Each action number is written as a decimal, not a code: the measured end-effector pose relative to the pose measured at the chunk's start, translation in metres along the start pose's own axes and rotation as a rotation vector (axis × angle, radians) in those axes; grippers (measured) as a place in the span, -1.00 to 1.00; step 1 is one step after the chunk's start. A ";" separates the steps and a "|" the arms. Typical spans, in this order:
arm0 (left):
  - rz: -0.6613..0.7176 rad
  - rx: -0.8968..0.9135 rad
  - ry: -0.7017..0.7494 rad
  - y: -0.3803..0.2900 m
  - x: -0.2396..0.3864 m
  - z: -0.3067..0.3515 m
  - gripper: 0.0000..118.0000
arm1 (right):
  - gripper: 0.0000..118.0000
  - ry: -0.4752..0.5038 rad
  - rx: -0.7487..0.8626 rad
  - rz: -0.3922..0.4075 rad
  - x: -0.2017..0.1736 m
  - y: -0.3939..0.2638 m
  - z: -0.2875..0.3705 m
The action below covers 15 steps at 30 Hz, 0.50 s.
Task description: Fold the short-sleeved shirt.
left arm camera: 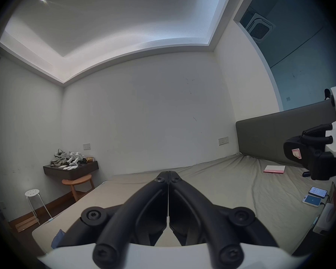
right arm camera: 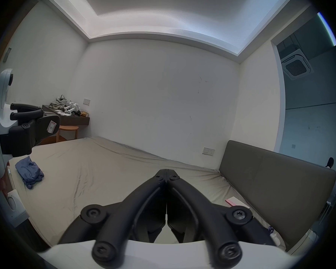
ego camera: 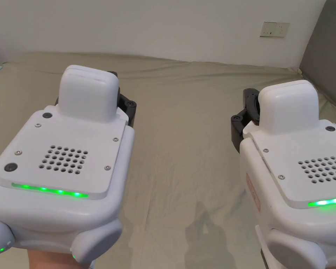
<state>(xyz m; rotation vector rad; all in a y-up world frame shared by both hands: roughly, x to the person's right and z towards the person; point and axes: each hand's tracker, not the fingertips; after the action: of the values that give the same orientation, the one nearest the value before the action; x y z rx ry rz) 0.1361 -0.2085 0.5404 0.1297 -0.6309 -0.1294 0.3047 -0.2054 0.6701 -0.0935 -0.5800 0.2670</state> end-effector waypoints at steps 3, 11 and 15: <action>-0.003 -0.006 -0.001 -0.001 0.000 -0.001 -1.00 | -0.96 0.003 -0.004 0.005 0.000 -0.001 0.000; 0.006 -0.030 -0.011 -0.005 -0.001 -0.005 -0.69 | -0.68 -0.020 -0.011 -0.003 0.003 -0.005 -0.003; 0.006 -0.046 -0.012 -0.007 -0.002 -0.008 0.10 | 0.90 -0.021 -0.004 -0.026 0.010 -0.008 -0.005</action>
<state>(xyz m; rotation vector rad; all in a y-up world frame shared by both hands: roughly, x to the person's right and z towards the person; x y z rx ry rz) 0.1390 -0.2140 0.5322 0.0827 -0.6396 -0.1390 0.3171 -0.2100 0.6725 -0.0867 -0.6024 0.2418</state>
